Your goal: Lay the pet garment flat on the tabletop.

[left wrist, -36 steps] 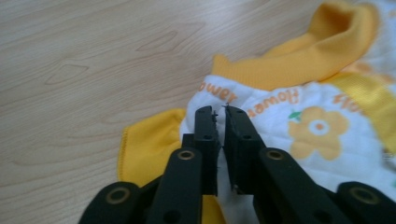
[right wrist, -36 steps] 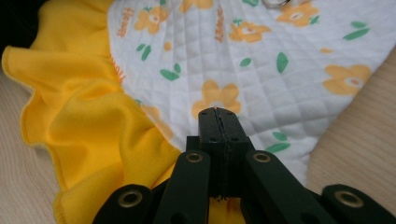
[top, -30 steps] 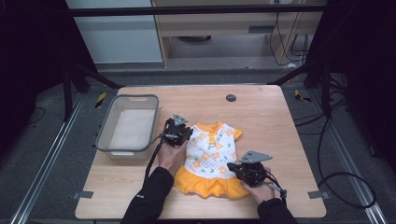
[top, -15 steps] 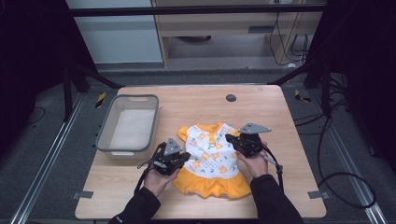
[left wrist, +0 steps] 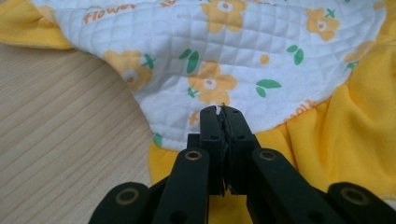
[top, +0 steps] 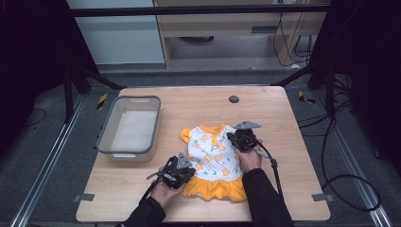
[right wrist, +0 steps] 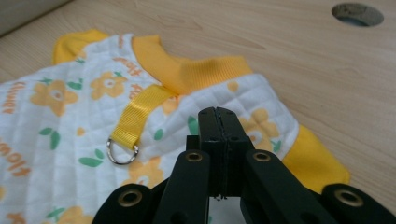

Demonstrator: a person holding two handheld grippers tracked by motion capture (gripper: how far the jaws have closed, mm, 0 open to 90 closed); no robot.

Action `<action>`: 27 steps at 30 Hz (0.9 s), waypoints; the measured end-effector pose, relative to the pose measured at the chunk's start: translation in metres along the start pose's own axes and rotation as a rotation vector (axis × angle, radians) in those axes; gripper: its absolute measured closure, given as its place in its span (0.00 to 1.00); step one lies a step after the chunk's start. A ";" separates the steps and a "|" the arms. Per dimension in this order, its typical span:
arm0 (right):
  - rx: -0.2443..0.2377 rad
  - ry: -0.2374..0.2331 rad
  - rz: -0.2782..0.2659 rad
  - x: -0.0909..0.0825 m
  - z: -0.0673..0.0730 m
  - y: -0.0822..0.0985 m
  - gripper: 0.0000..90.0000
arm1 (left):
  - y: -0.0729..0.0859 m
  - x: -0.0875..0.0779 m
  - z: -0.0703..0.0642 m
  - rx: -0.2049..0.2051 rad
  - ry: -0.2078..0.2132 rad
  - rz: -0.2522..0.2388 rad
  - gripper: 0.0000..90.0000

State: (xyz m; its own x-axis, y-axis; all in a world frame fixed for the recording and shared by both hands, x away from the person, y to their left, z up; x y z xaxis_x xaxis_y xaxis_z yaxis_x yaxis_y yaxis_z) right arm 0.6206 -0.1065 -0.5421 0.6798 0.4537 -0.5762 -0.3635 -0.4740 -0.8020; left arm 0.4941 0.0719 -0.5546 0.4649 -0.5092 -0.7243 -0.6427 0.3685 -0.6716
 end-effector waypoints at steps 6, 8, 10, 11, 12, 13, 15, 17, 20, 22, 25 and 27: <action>0.016 0.028 0.050 0.013 -0.004 0.012 1.00 | 0.008 -0.002 -0.004 0.008 0.012 0.023 0.99; 0.019 0.040 0.055 0.014 -0.005 0.013 1.00 | 0.010 -0.003 -0.005 0.022 0.008 0.027 0.99; 0.009 0.062 0.068 0.014 -0.008 0.015 1.00 | 0.012 -0.005 -0.007 0.029 0.007 0.032 1.00; 0.011 0.080 0.076 0.015 -0.011 0.017 1.00 | 0.015 -0.007 -0.008 0.034 0.007 0.035 1.00; 0.011 0.080 0.076 0.015 -0.011 0.017 1.00 | 0.015 -0.007 -0.008 0.034 0.007 0.035 1.00; 0.021 0.089 0.071 0.015 -0.013 0.018 1.00 | 0.018 -0.010 -0.010 0.035 0.014 0.044 1.00; 0.022 0.097 0.070 0.015 -0.014 0.018 1.00 | 0.020 -0.011 -0.011 0.036 0.015 0.048 1.00; 0.034 0.119 0.074 0.015 -0.018 0.019 1.00 | 0.023 -0.014 -0.011 0.040 0.021 0.048 1.00; 0.031 0.128 0.077 0.015 -0.018 0.019 1.00 | 0.024 -0.014 -0.011 0.039 0.020 0.043 1.00; 0.022 0.136 0.079 0.015 -0.017 0.019 1.00 | 0.024 -0.014 -0.011 0.041 0.019 0.042 1.00; 0.037 0.104 0.055 0.009 -0.015 0.015 1.00 | 0.021 -0.015 -0.009 0.014 0.029 0.028 0.95; 0.042 0.096 0.010 0.002 -0.015 0.010 1.00 | 0.019 -0.017 -0.009 0.004 0.029 0.015 0.91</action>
State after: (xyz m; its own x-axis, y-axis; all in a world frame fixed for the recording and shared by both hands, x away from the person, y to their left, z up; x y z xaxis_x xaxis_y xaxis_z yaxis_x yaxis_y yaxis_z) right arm 0.6281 -0.1217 -0.5492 0.7328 0.3739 -0.5685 -0.3960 -0.4452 -0.8031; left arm 0.4684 0.0802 -0.5534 0.4369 -0.5259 -0.7298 -0.6470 0.3799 -0.6611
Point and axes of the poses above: each handheld gripper's, and its own axes: x roughly forward along the jaws, y roughly out of its underside, z roughly to its left, the point moved 9 cm from there along x, roughly forward along the jaws, and after that the axes turned 15 degrees about -x, right-handed, at the moved point
